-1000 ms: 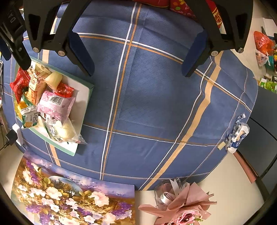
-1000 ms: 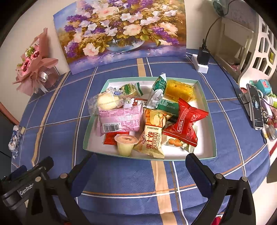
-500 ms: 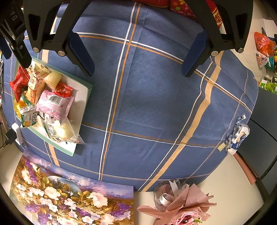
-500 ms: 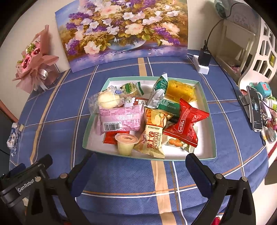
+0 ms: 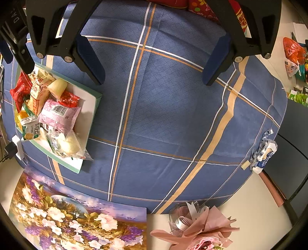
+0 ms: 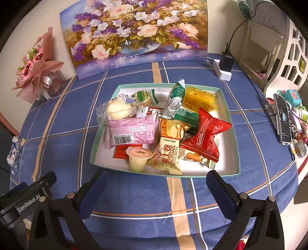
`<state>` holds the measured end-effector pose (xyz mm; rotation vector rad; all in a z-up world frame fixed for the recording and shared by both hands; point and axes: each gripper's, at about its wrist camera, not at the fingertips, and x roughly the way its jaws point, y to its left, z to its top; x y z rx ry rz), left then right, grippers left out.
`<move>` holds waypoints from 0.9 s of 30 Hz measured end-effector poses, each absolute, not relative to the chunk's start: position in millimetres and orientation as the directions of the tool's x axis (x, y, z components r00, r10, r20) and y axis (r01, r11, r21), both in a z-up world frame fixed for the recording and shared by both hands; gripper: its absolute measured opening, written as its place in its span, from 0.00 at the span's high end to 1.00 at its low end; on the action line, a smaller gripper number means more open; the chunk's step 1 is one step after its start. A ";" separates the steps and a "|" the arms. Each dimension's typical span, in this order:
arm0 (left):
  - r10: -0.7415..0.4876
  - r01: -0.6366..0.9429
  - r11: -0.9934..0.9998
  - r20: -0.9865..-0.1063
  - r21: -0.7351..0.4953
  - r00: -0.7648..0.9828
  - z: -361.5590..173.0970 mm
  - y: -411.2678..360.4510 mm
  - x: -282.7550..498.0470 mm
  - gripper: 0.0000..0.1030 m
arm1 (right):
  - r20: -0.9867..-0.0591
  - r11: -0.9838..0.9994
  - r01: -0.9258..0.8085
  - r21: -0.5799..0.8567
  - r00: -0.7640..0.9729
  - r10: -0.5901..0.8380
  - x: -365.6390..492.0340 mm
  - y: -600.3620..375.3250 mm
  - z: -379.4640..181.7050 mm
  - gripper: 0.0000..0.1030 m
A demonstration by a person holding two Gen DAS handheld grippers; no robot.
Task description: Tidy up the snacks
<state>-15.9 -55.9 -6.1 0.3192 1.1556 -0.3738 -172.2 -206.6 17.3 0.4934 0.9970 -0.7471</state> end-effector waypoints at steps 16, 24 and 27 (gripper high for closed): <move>-0.114 0.425 0.904 -0.931 0.047 0.346 -8.9 -52.4 -13.0 0.02 | -0.888 0.649 0.760 0.037 0.323 -0.327 -173.2 -208.8 14.8 0.00; -0.107 0.411 0.911 -0.934 0.046 0.342 -10.5 -50.2 -10.5 0.02 | -0.890 0.647 0.761 0.037 0.320 -0.325 -173.9 -209.7 14.3 0.00; -0.115 0.412 0.910 -0.929 0.044 0.352 -8.3 -49.6 -11.1 0.02 | -0.890 0.647 0.761 0.037 0.320 -0.325 -174.2 -209.9 14.4 0.00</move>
